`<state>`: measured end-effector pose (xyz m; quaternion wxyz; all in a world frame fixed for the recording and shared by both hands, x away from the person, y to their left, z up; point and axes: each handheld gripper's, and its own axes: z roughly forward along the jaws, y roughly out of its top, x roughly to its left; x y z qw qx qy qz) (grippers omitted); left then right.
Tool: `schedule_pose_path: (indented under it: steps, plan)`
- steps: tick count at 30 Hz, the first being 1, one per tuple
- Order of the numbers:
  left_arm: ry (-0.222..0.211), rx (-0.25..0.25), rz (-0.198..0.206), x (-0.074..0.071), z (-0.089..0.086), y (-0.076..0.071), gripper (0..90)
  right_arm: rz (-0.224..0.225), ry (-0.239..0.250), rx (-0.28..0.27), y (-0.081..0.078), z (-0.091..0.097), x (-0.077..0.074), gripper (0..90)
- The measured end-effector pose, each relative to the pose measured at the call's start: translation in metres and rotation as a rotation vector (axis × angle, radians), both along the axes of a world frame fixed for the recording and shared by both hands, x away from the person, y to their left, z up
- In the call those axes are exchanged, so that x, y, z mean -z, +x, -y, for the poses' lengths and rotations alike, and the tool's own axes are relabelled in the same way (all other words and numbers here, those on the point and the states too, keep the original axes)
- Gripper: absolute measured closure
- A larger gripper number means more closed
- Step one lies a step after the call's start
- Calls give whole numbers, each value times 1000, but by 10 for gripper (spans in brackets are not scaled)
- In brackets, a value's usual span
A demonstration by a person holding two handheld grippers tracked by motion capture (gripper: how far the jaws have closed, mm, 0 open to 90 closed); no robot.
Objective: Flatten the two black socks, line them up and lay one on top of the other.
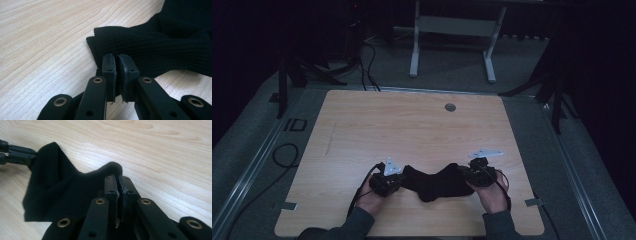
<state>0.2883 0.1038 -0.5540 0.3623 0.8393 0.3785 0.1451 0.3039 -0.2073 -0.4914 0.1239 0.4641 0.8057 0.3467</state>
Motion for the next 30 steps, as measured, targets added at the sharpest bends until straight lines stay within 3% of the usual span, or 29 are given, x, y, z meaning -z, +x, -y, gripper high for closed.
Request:
schedule_pose_path:
  steps: [17, 30]
  plan:
    - [-6, 1, -4, 0, 0, 1, 839, 61, 32, 37, -20, 21, -26, 854]
    - [0, 11, -5, 0, 1, 0, 839, -11, 28, 93, -17, 43, 0, 852]
